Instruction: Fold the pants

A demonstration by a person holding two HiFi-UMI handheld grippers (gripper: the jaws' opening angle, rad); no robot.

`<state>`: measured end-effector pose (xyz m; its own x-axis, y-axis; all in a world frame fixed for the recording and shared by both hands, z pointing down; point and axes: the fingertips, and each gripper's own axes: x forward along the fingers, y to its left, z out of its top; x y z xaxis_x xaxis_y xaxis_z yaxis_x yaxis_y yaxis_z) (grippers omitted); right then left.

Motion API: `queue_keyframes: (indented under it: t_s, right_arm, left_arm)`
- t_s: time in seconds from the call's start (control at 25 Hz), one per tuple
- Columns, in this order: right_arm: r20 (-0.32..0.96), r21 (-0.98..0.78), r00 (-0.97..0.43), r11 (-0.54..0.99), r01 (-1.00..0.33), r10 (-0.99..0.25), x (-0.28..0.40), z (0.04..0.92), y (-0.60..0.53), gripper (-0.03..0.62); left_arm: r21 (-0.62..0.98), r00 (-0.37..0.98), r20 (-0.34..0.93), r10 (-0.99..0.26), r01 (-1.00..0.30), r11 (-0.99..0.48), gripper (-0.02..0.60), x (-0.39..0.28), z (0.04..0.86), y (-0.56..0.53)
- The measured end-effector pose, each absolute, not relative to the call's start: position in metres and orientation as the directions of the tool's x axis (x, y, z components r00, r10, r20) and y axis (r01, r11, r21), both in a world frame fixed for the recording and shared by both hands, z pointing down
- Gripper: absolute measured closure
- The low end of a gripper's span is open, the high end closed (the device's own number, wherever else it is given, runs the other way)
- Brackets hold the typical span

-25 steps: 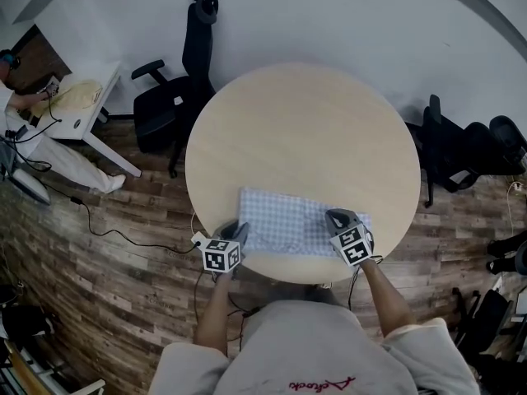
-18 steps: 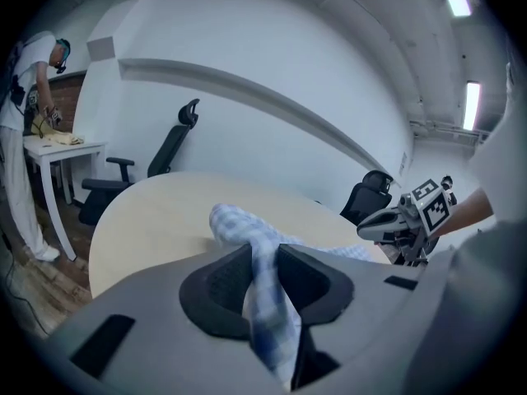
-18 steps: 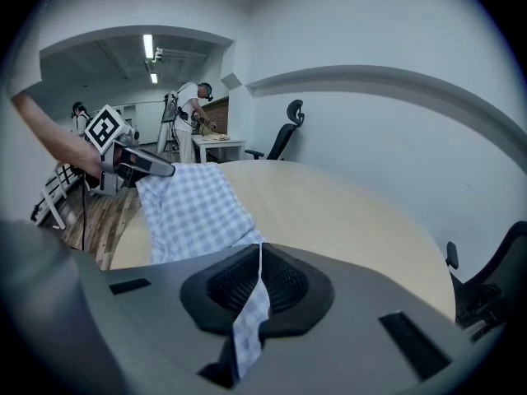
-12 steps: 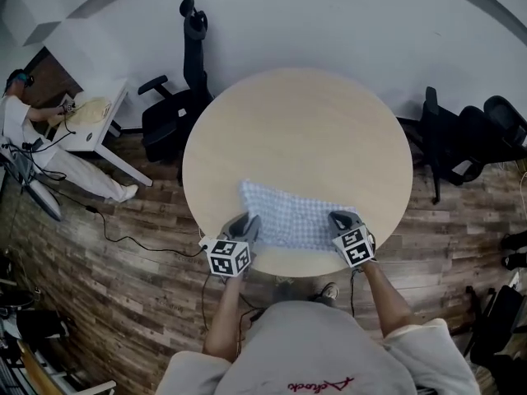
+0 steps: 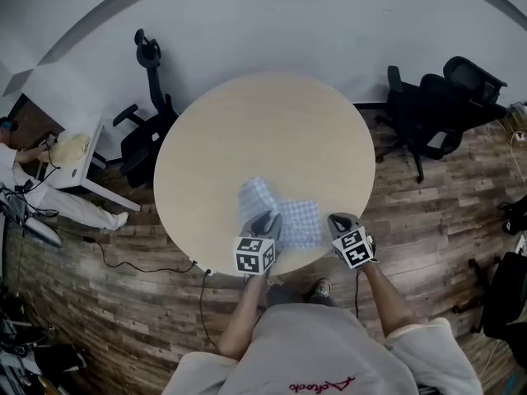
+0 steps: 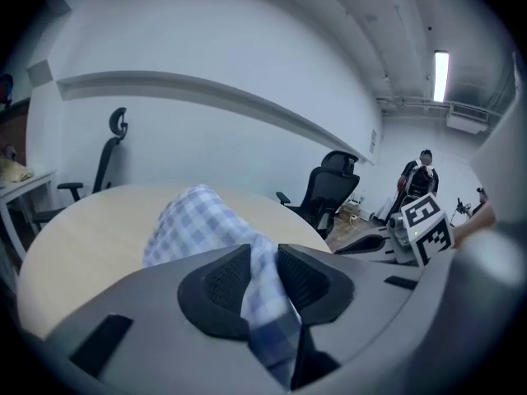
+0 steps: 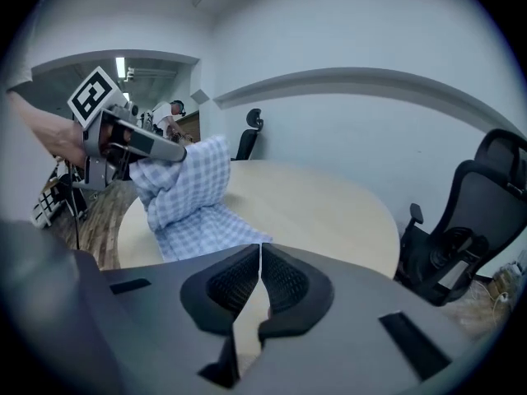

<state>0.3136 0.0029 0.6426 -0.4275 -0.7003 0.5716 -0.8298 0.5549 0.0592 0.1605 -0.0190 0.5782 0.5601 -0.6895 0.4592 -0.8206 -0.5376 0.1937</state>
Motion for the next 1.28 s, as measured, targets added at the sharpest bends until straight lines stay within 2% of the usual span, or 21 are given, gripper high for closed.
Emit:
queue_keyframes:
  t_s: [0.12,0.24,0.32,0.44,0.68,0.92,1.12,1.28]
  right_arm:
    - [0.586,0.063,-0.378,0.506,-0.86,-0.716,0.36,0.649,0.017,0.563]
    - [0.604,0.061,-0.33,0.454,-0.889,-0.726,0.403,0.657,0.033,0.563]
    - [0.612,0.058,-0.309,0.431,-0.9,-0.728,0.425,0.66,0.04,0.563]
    - [0.613,0.043,-0.301,0.411,-0.911,-0.731,0.445,0.665,0.046,0.563]
    - [0.585,0.003,-0.378,0.468,-0.884,-0.718,0.424,0.667,0.037,0.563]
    - [0.539,-0.007,-0.491,0.579,-0.815,-0.684,0.356,0.656,0.018,0.563]
    - [0.477,-0.048,-0.558,0.614,-0.788,-0.679,0.295,0.634,0.026,0.563]
    - [0.441,-0.082,-0.56,0.59,-0.803,-0.702,0.26,0.617,0.049,0.565]
  left_arm:
    - [0.216,0.627,0.498,-0.599,-0.759,-0.615,0.465,0.227,0.617,-0.012]
    - [0.239,0.681,0.584,-0.442,-0.664,-0.708,0.462,0.292,0.668,0.013]
    - [0.256,0.687,0.619,-0.381,-0.635,-0.729,0.462,0.314,0.69,0.029]
    - [0.274,0.686,0.635,-0.355,-0.63,-0.727,0.463,0.326,0.703,0.04]
    - [0.235,0.641,0.623,-0.449,-0.7,-0.675,0.463,0.3,0.69,0.026]
    - [0.181,0.554,0.576,-0.601,-0.803,-0.567,0.463,0.226,0.658,0.011]
    - [0.148,0.494,0.517,-0.7,-0.856,-0.495,0.527,0.158,0.64,0.026]
    - [0.168,0.502,0.47,-0.726,-0.859,-0.484,0.549,0.122,0.632,0.054]
